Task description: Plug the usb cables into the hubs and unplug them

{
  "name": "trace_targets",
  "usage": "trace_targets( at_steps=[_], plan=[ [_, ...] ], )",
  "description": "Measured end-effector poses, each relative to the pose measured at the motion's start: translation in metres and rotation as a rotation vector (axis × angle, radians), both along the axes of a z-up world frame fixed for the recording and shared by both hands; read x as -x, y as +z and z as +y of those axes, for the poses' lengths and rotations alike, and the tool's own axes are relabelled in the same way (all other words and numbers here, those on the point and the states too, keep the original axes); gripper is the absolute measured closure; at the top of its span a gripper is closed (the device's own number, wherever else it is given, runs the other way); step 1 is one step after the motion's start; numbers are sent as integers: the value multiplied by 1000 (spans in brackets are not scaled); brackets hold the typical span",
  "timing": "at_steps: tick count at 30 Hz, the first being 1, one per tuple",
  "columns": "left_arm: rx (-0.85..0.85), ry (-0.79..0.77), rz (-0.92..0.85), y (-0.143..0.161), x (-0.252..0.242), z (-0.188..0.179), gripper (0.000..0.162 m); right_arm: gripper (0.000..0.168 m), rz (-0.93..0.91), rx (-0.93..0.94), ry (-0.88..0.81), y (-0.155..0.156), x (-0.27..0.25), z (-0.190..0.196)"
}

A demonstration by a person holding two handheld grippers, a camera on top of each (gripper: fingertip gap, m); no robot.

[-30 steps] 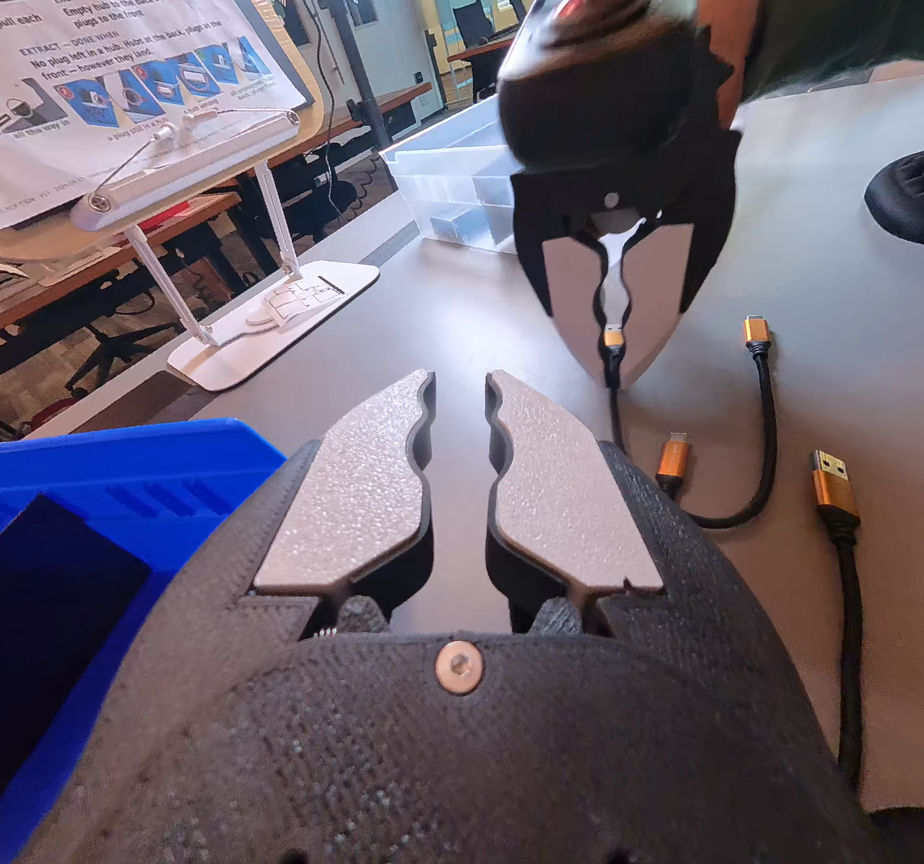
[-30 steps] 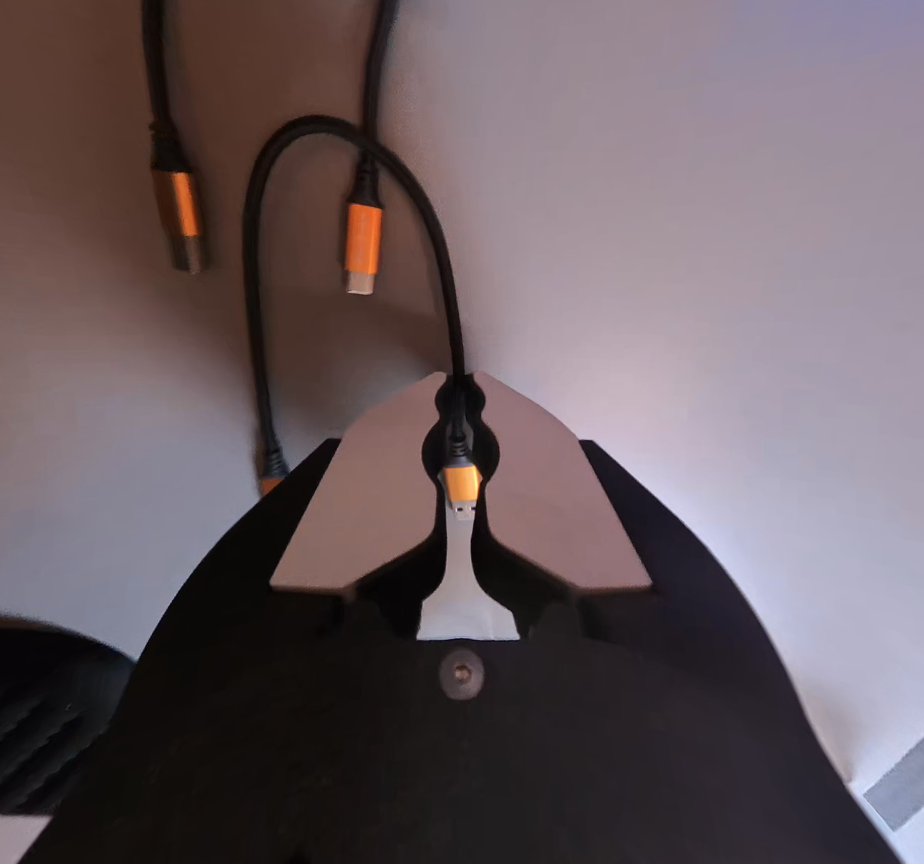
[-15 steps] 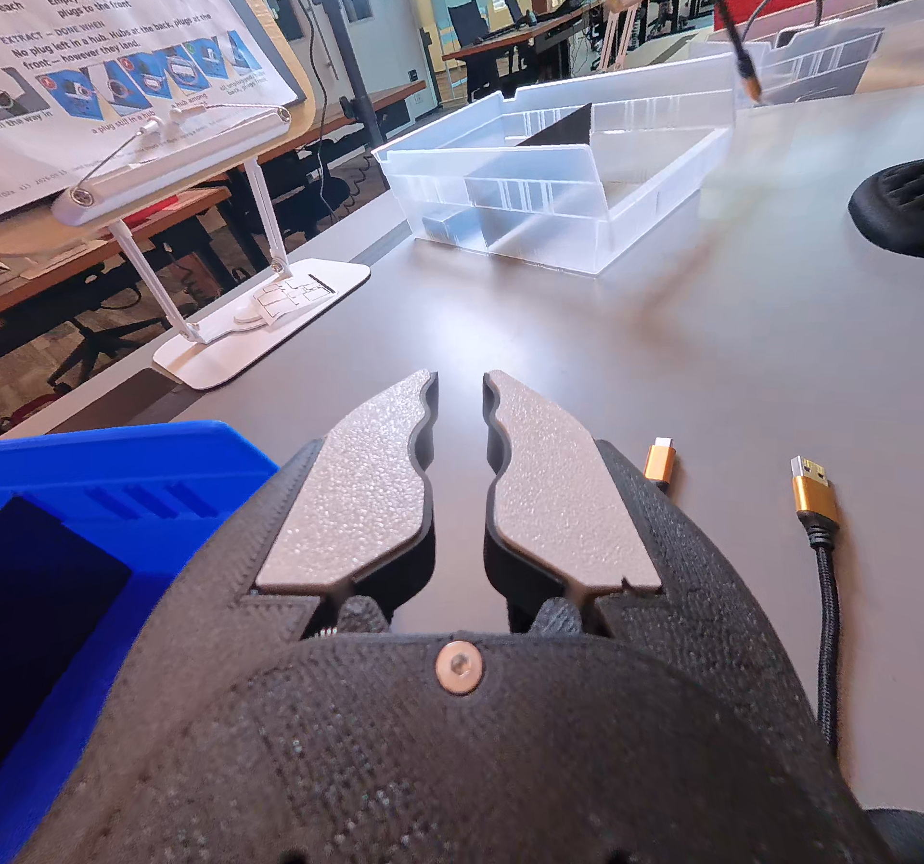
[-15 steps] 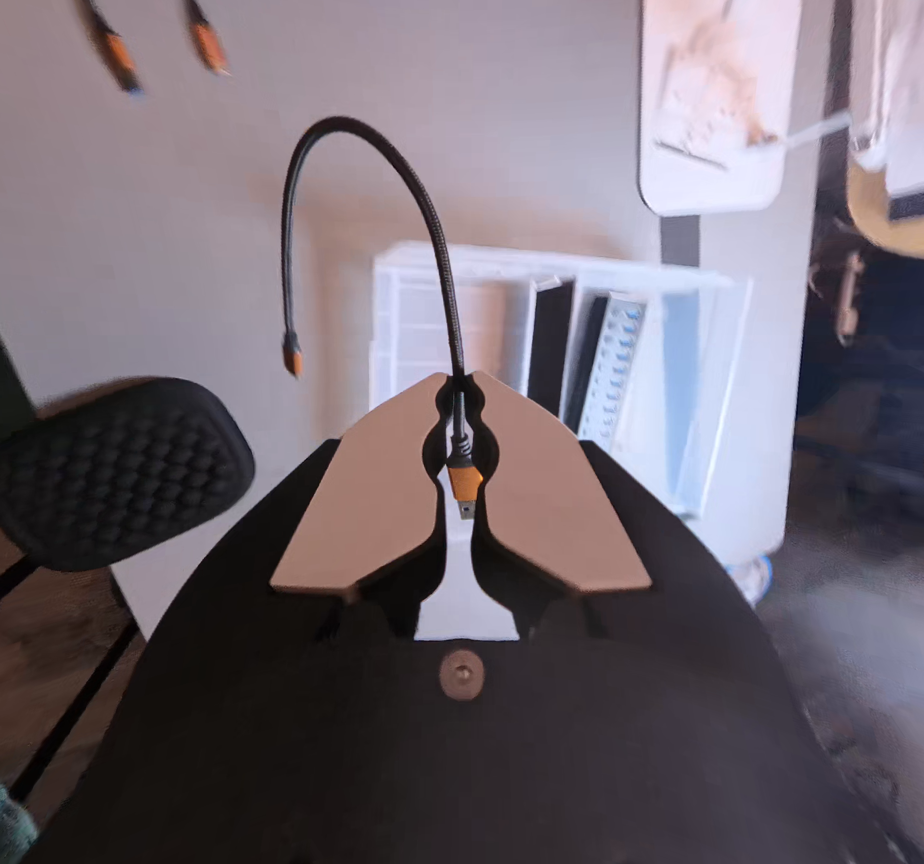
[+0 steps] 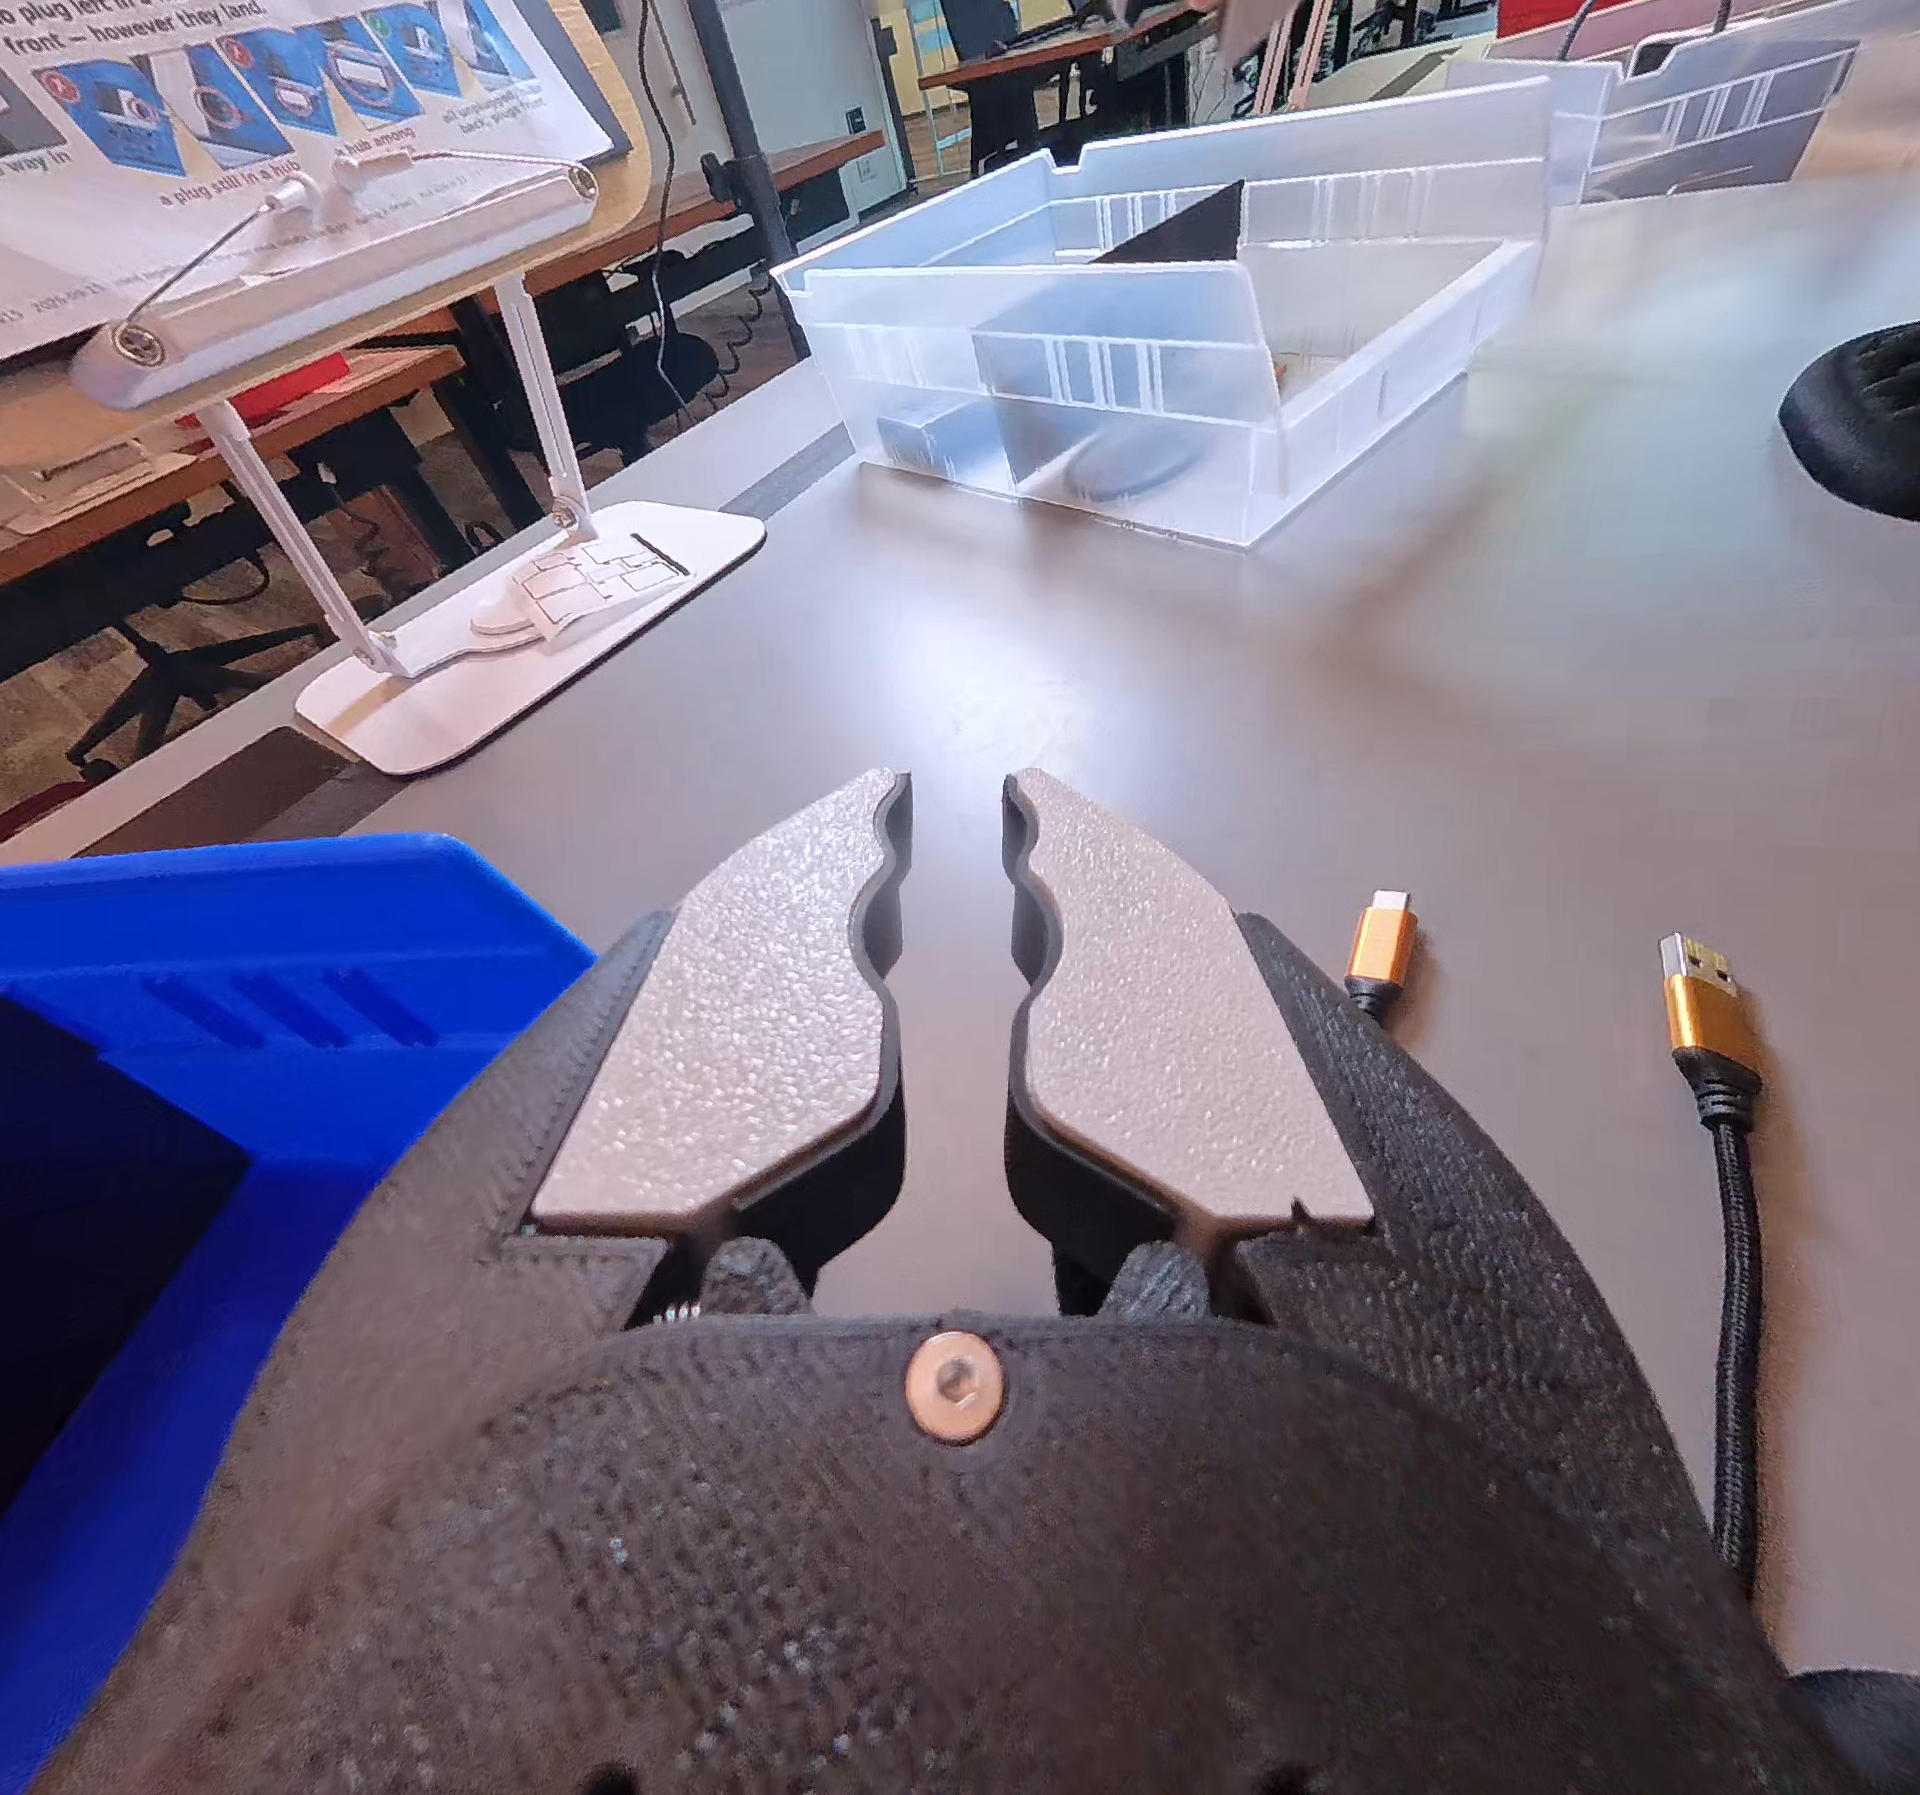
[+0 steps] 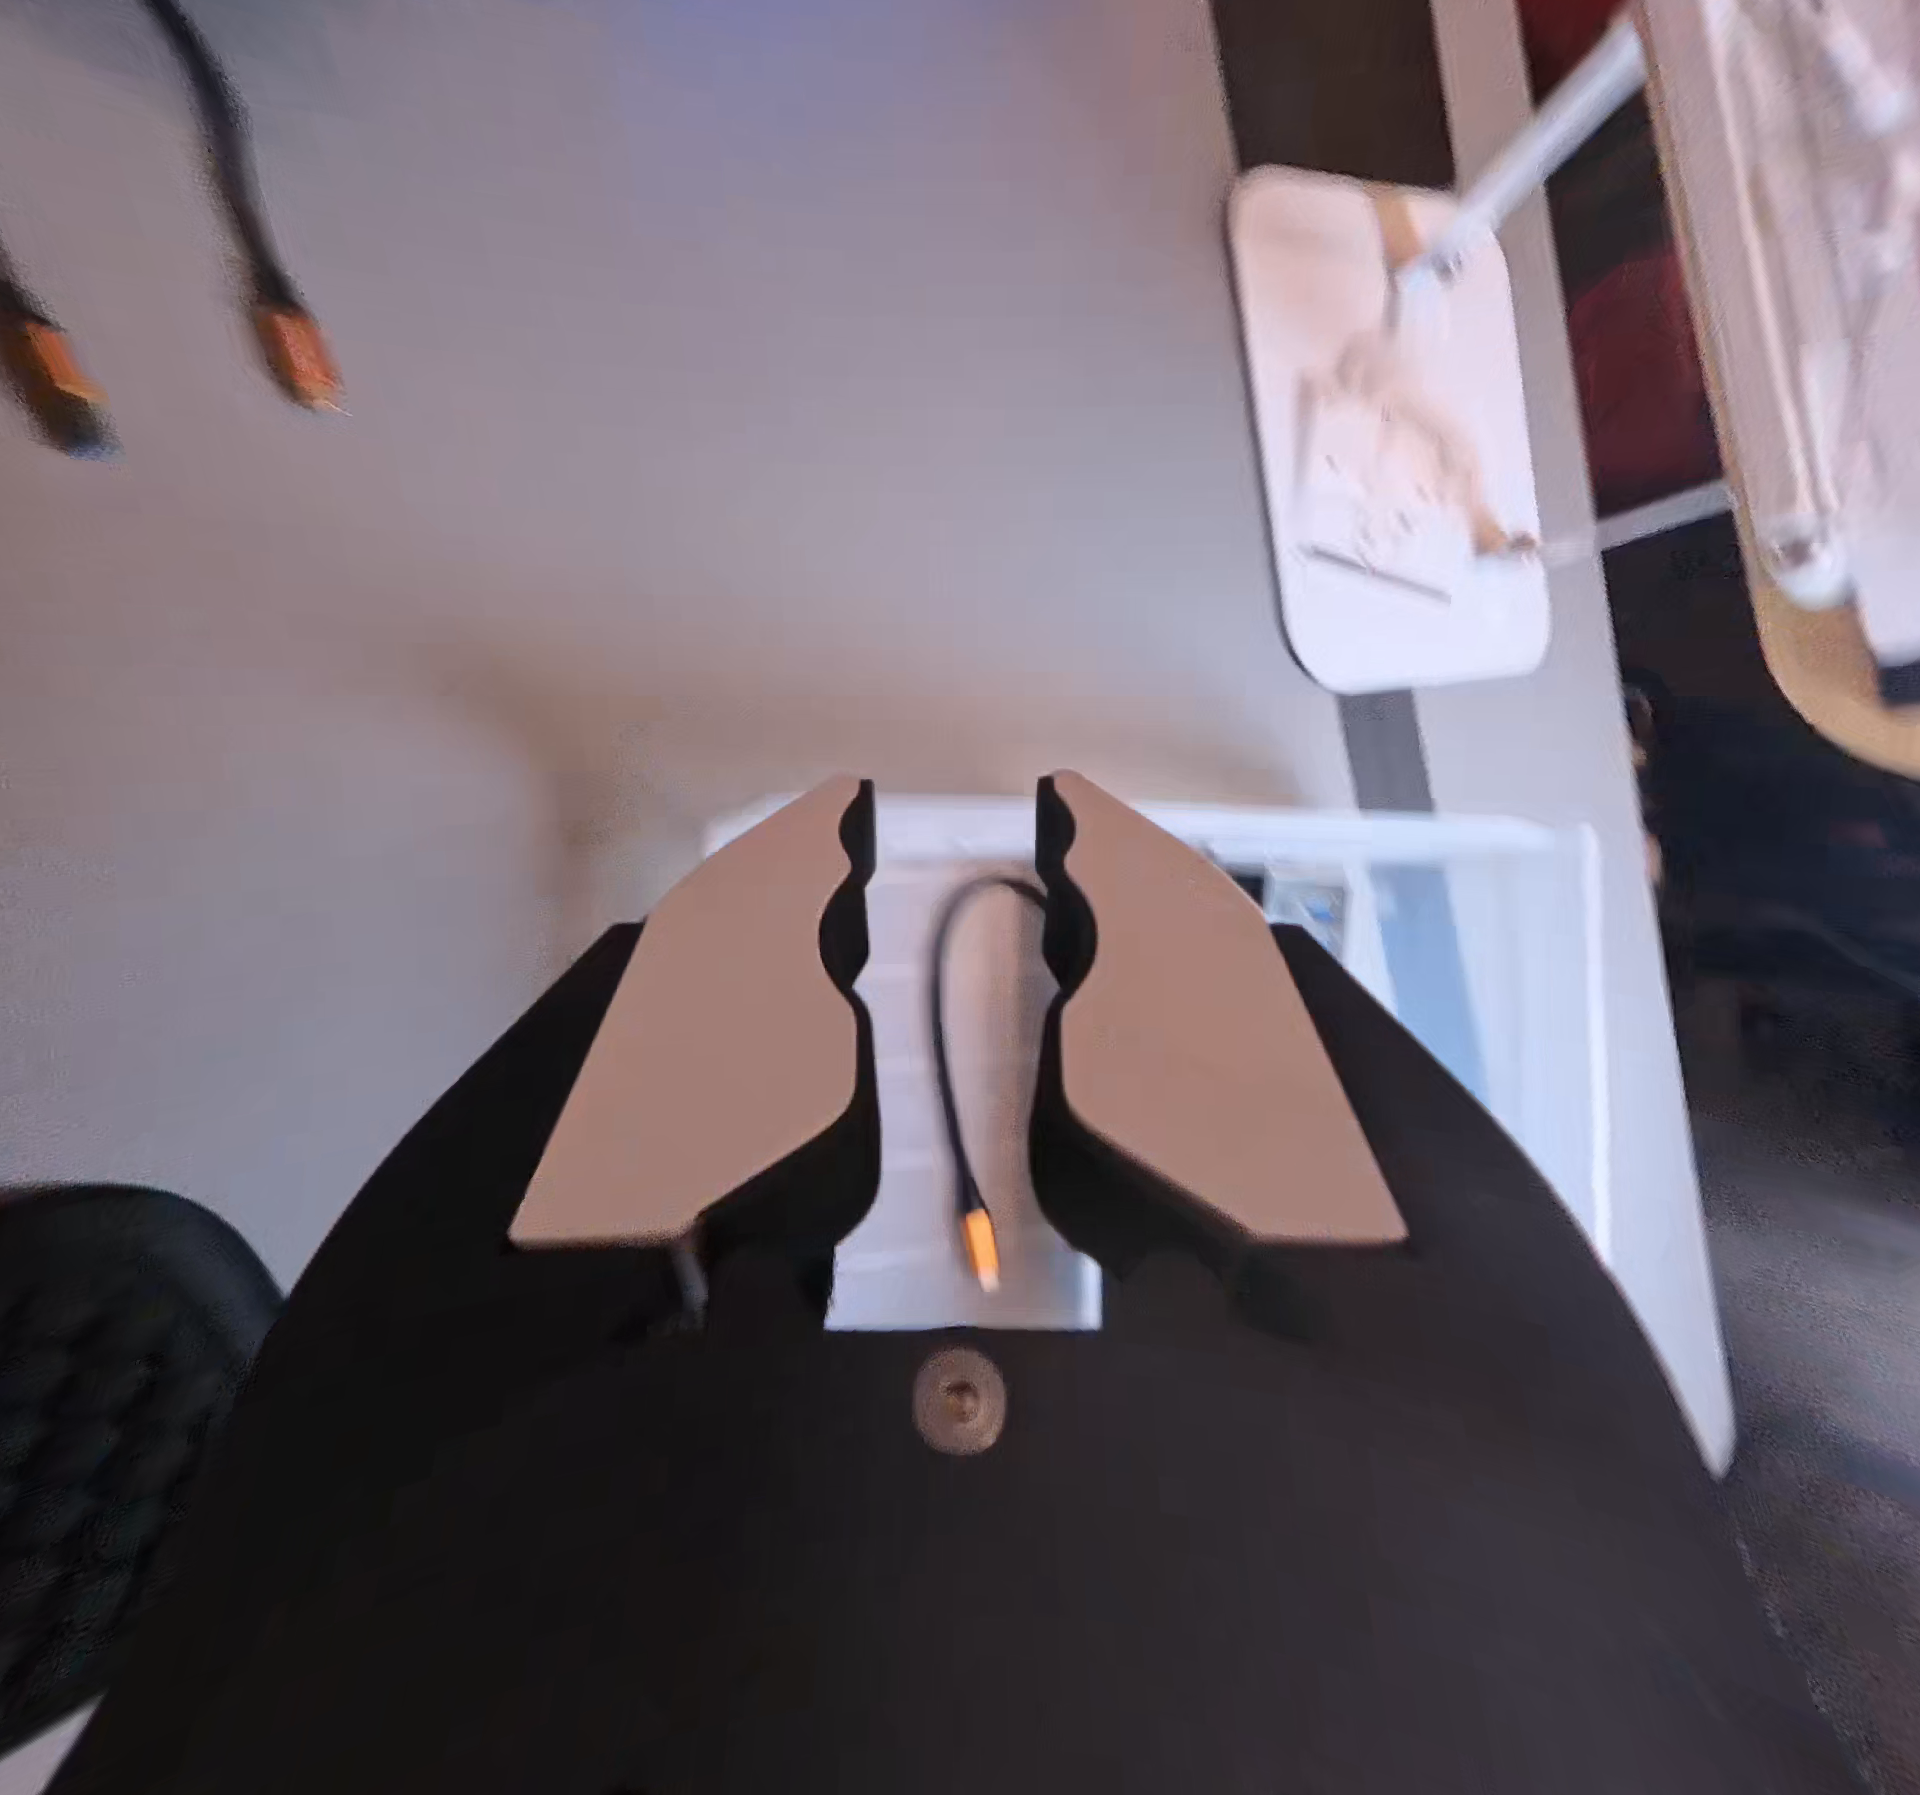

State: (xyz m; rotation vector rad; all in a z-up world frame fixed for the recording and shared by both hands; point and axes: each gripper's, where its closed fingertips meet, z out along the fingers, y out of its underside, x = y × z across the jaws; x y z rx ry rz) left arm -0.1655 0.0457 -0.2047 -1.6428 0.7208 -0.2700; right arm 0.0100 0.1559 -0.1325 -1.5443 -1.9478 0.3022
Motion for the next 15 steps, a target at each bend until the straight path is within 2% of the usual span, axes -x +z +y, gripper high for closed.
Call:
trace_targets(
  at_steps=[3,7,10,13,15],
  plan=[
    [-10,3,3,2,0,-1,146,139,19,92,176,-23,45,-72],
    [-16,10,4,4,2,0,146,140,-46,202,299,-82,92,-142],
    [-18,17,7,4,5,1,146,139,-153,223,305,-129,114,-165],
    [-13,19,4,3,6,1,146,141,-249,245,298,-153,125,-174],
    [-14,18,7,4,6,1,146,160,-277,291,300,-154,128,-179]
  ],
)
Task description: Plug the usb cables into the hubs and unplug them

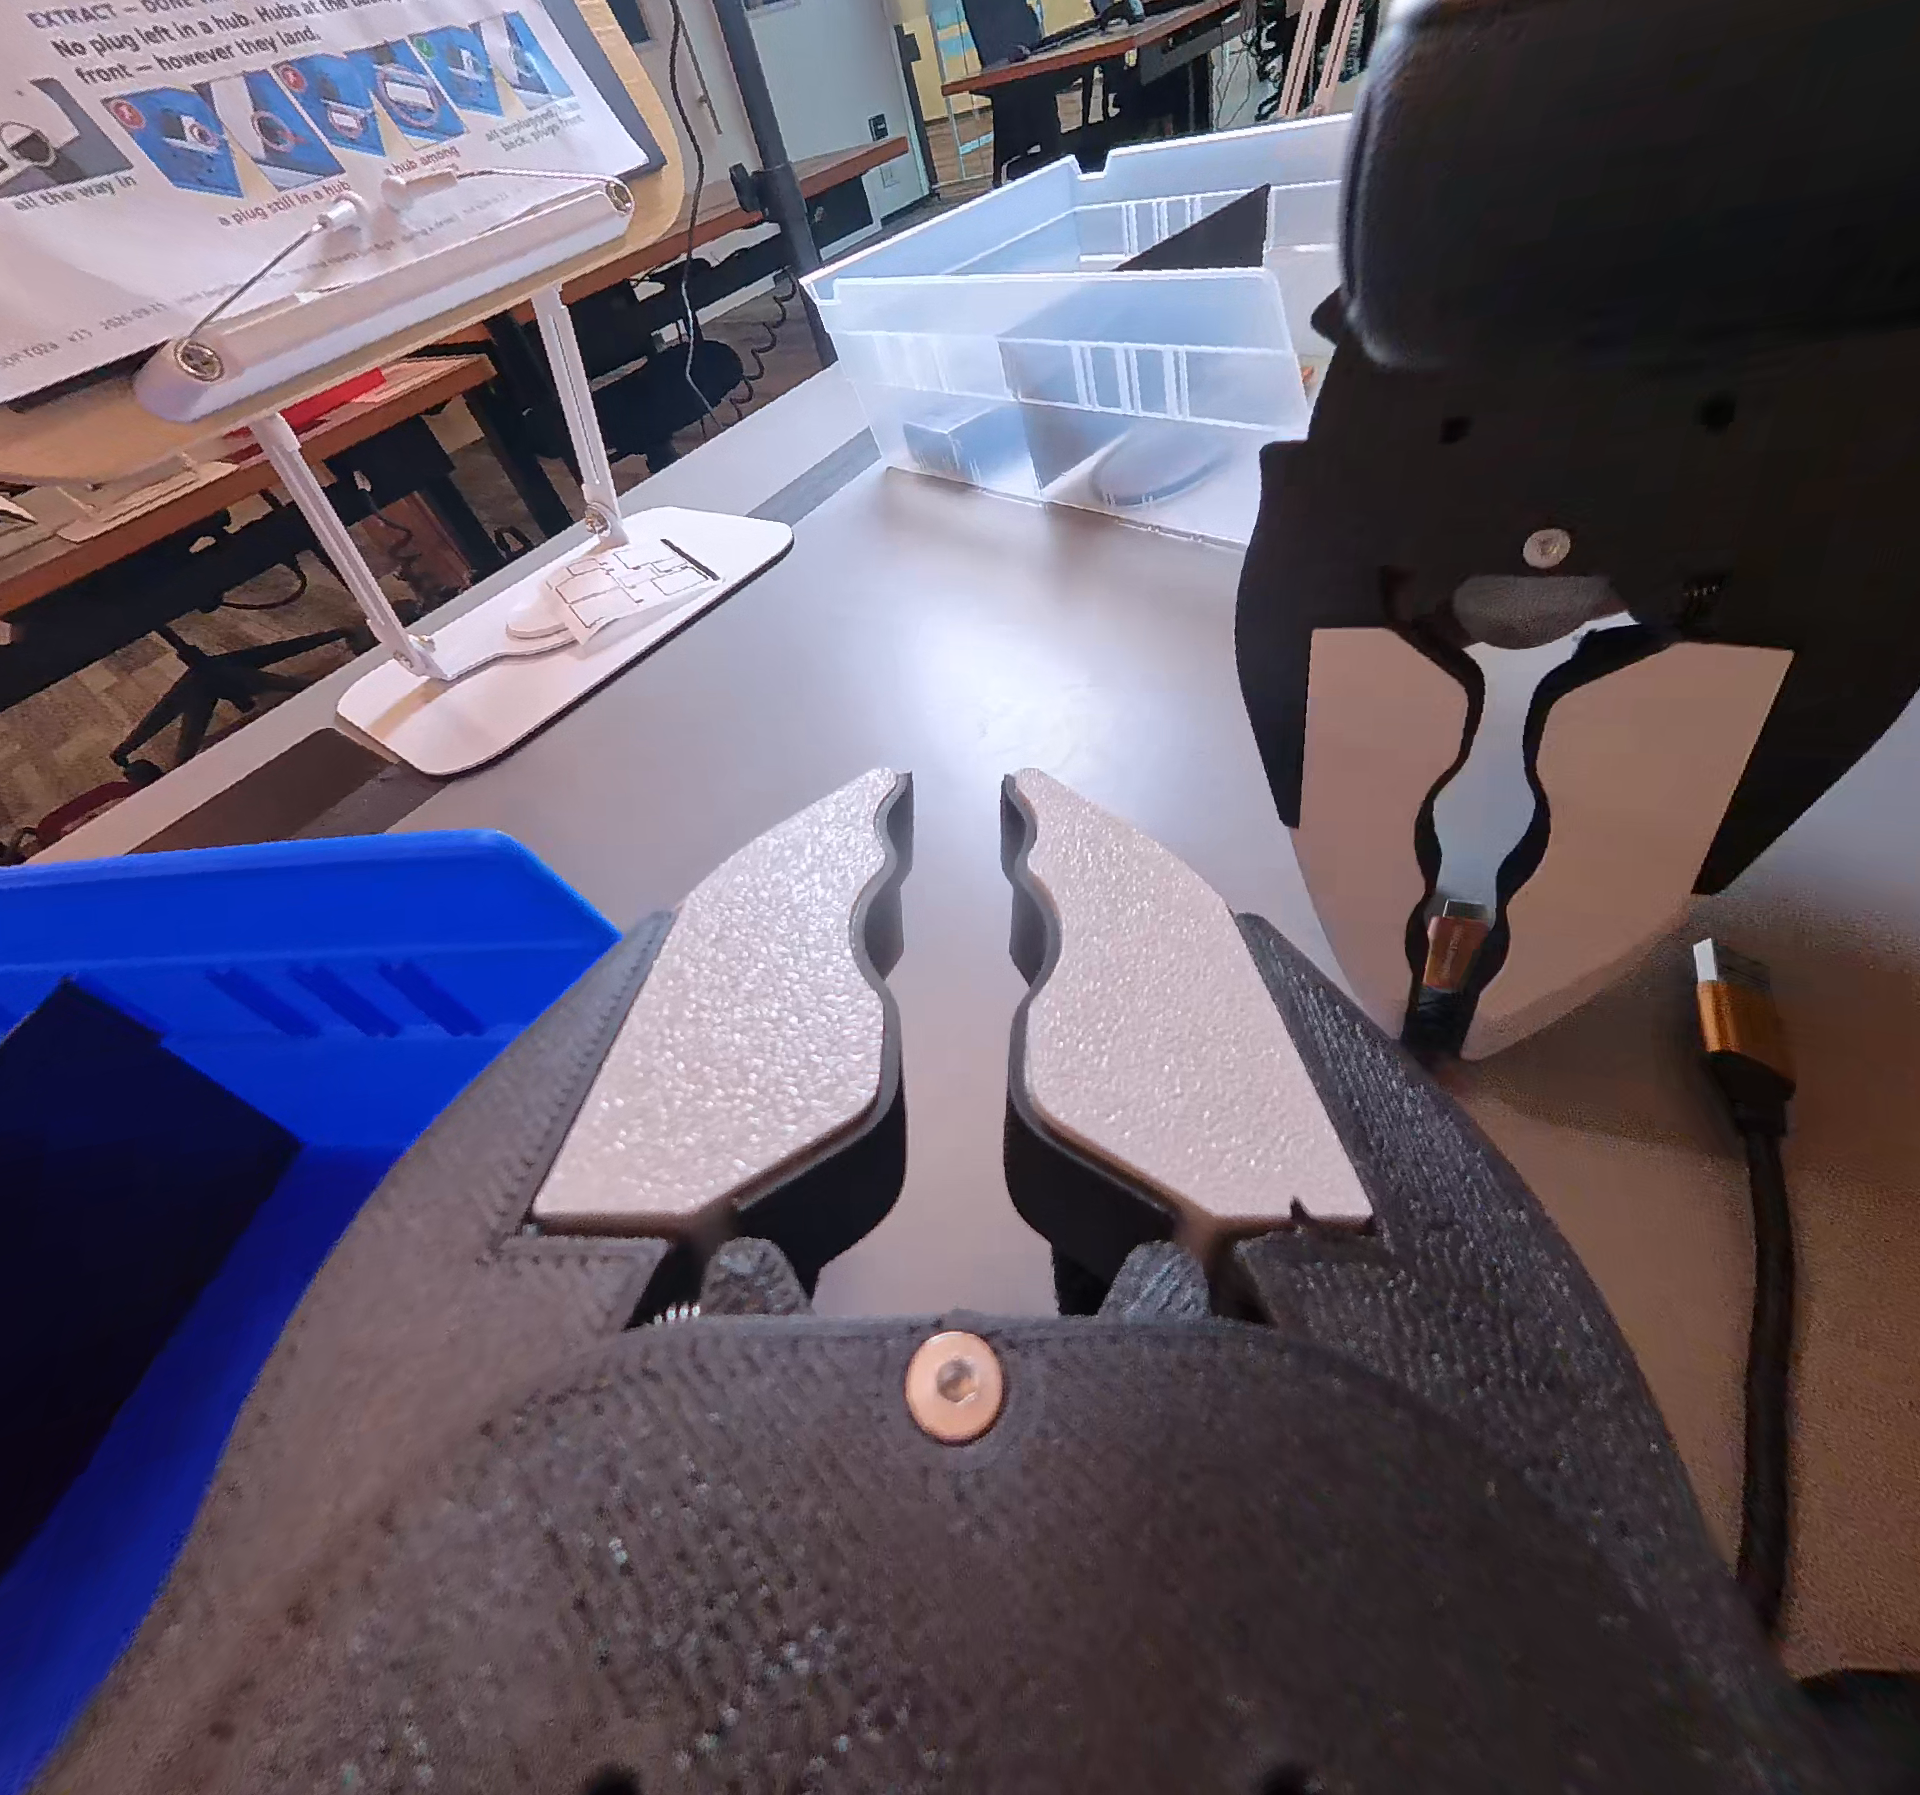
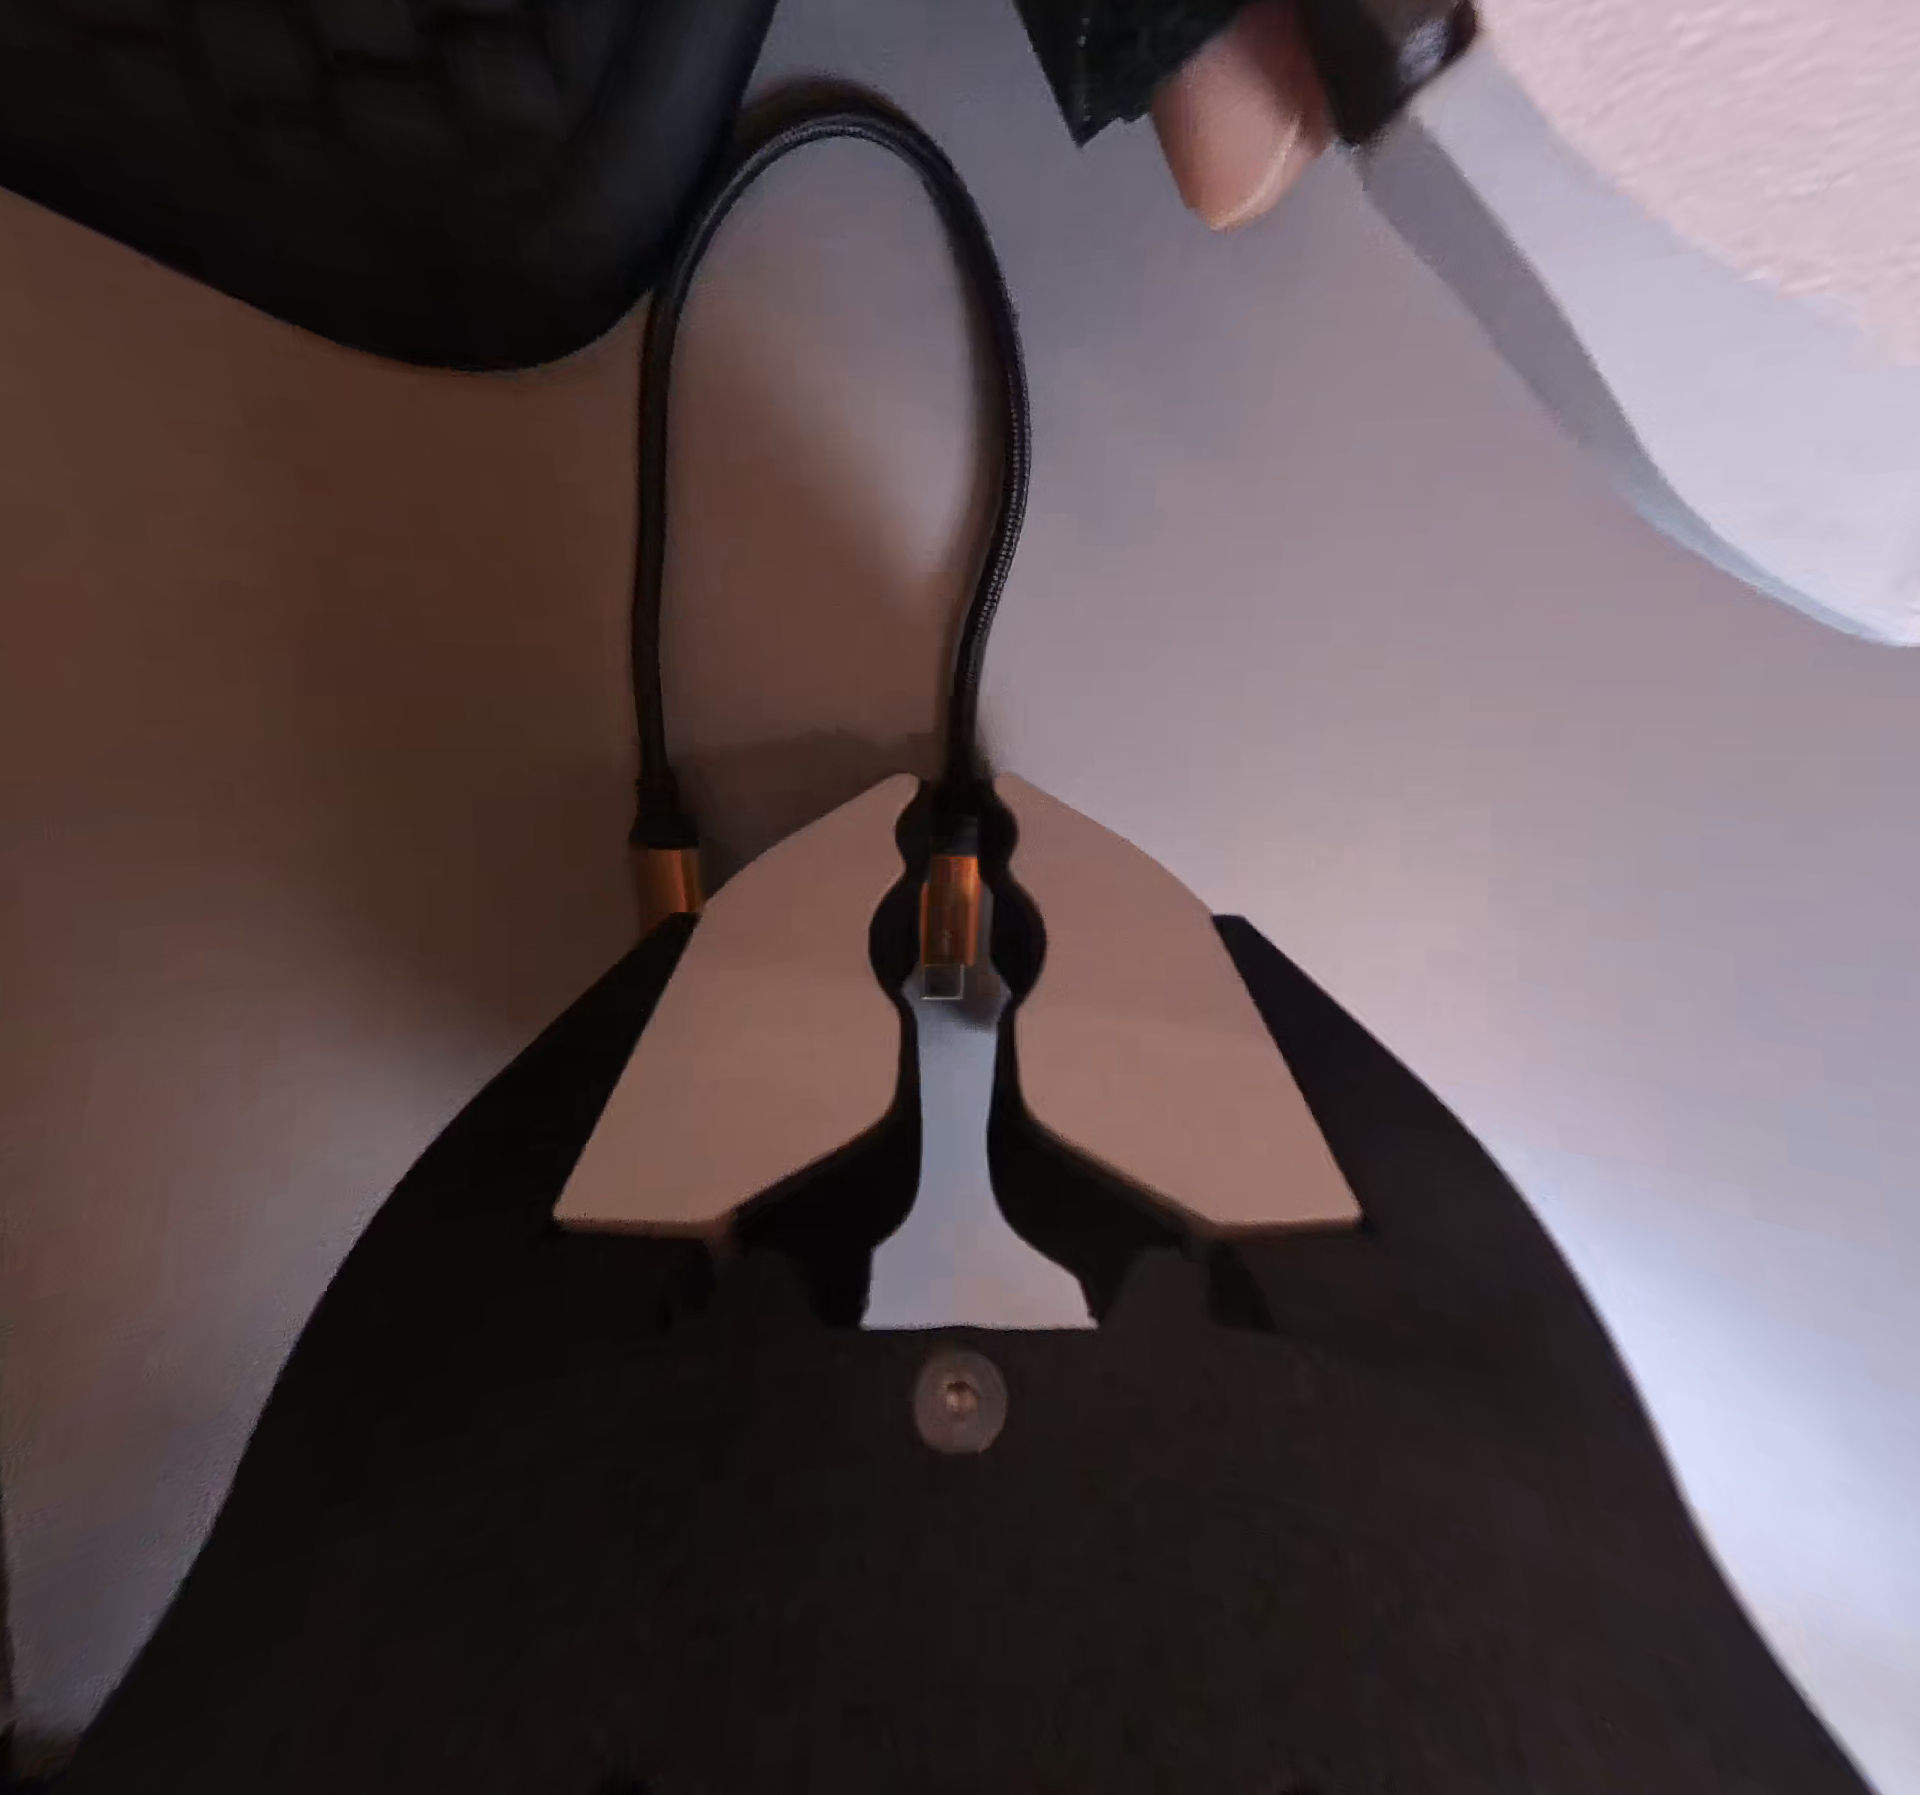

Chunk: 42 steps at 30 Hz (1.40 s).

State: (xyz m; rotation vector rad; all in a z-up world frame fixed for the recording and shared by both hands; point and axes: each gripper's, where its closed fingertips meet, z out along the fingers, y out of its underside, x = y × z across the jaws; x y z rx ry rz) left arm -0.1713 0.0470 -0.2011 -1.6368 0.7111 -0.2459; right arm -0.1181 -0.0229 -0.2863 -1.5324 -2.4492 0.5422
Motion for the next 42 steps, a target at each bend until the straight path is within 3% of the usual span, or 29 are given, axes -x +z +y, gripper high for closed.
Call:
trace_targets(
  at_steps=[5,11,16,20,24,30,32,36,42],
  plan=[
    [-3,-8,3,1,-2,-1,146,161,7,-24,93,18,-19,-8],
    [-1,-16,-69,8,-4,-4,146,161,227,-112,37,127,-72,7],
    [30,-13,-118,6,-2,-2,147,161,336,-312,-140,218,-147,63],
    [43,-4,-123,4,-1,0,147,161,321,-421,-324,254,-206,121],
    [49,-1,-117,1,-1,1,148,161,247,-453,-480,240,-244,178],
    [61,-1,-121,-1,0,1,148,159,142,-470,-633,141,-258,247],
    [61,2,-118,-2,1,0,148,136,141,-463,-666,123,-256,254],
    [52,10,-111,-1,3,1,147,133,338,-402,-694,137,-230,245],
    [6,48,-49,13,11,-3,141,131,647,-303,-695,162,-192,192]
  ],
)
